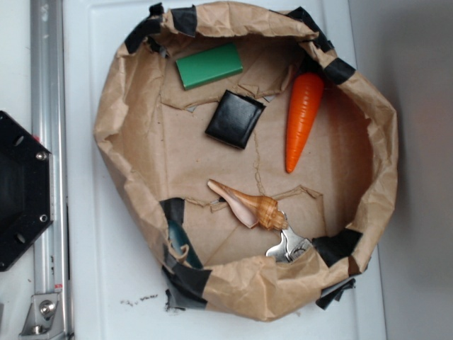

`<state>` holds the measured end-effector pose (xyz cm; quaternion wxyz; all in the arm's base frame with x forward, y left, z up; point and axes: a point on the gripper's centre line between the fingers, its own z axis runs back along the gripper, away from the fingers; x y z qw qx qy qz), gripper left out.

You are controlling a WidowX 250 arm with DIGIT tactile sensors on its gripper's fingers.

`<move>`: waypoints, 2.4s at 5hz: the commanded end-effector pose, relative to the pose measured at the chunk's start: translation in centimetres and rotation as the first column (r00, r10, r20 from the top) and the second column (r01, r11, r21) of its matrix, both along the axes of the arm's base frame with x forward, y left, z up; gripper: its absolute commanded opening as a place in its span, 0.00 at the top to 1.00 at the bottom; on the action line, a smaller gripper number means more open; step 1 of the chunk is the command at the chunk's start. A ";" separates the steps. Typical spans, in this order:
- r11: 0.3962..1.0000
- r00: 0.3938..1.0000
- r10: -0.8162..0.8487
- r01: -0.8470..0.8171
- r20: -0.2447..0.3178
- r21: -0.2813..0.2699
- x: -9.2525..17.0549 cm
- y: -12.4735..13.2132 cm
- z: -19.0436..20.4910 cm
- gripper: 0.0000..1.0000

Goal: Grab the black box.

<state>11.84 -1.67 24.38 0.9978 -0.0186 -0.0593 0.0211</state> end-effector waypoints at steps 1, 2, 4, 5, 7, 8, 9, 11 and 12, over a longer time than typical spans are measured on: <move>1.000 1.000 0.000 0.000 0.000 0.000 0.0 0.0 0.0 0.00; 0.970 0.951 0.243 -0.243 0.192 -0.025 5.0 3.7 -0.9 0.00; 0.778 0.760 0.616 -0.629 0.207 -0.008 12.3 7.1 -7.0 0.00; 0.673 0.671 0.739 -0.739 0.060 -0.037 13.7 7.0 -10.2 0.00; 0.584 0.589 0.805 -0.808 -0.070 -0.077 14.4 5.6 -12.0 0.00; 0.584 0.589 0.805 -0.808 -0.070 -0.077 14.4 5.6 -12.0 0.00; 0.584 0.589 0.805 -0.808 -0.070 -0.077 14.4 5.6 -12.0 0.00; 0.583 0.583 0.812 -0.812 -0.018 -0.028 13.0 6.4 -20.1 0.00; 0.577 0.577 0.817 -0.816 -0.013 0.023 12.2 7.2 -21.9 0.00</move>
